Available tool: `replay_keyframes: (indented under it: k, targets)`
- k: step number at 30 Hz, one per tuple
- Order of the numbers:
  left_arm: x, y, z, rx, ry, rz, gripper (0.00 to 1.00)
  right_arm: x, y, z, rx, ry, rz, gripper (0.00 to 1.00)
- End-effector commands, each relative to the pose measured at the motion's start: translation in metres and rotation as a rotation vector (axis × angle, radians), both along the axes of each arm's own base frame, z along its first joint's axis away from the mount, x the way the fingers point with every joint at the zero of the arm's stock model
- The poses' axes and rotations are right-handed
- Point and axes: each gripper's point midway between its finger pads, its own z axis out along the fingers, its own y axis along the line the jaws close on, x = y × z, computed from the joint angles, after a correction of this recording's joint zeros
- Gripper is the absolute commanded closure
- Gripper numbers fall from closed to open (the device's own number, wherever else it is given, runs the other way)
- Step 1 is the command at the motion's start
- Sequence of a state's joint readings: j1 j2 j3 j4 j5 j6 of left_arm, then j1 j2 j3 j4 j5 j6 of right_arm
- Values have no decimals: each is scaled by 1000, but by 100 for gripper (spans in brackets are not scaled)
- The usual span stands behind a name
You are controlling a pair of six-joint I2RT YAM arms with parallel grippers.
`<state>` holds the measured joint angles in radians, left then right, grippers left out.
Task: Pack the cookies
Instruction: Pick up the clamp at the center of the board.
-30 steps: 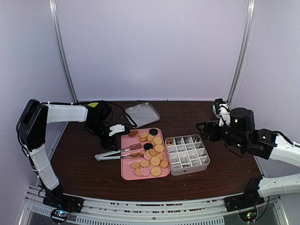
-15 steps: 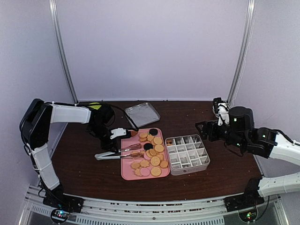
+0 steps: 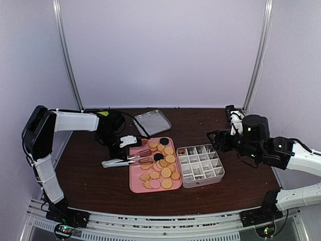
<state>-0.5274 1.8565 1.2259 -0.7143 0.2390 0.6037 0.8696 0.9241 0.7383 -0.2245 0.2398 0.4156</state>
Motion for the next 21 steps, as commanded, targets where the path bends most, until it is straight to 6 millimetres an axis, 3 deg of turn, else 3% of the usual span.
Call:
replay_keyframes:
  k: [1,4,7,13,17,21]
  targets:
    - [11,-22,70,-137,-59,38,100,2,9,24,59,-39,16,26]
    - [1,-36,117,-252,-24,34,100,1,14,36,87,-56,37,26]
    - [-10,-55,181,-420,-9,19,100,-1,22,53,136,-79,74,25]
    - [-40,-83,306,-806,84,9,100,-7,59,90,256,-102,235,25]
    - [-59,-91,339,-959,236,22,100,-12,91,120,368,-122,359,25]
    - [-71,-96,333,-1000,393,50,100,-20,128,142,432,-134,472,27]
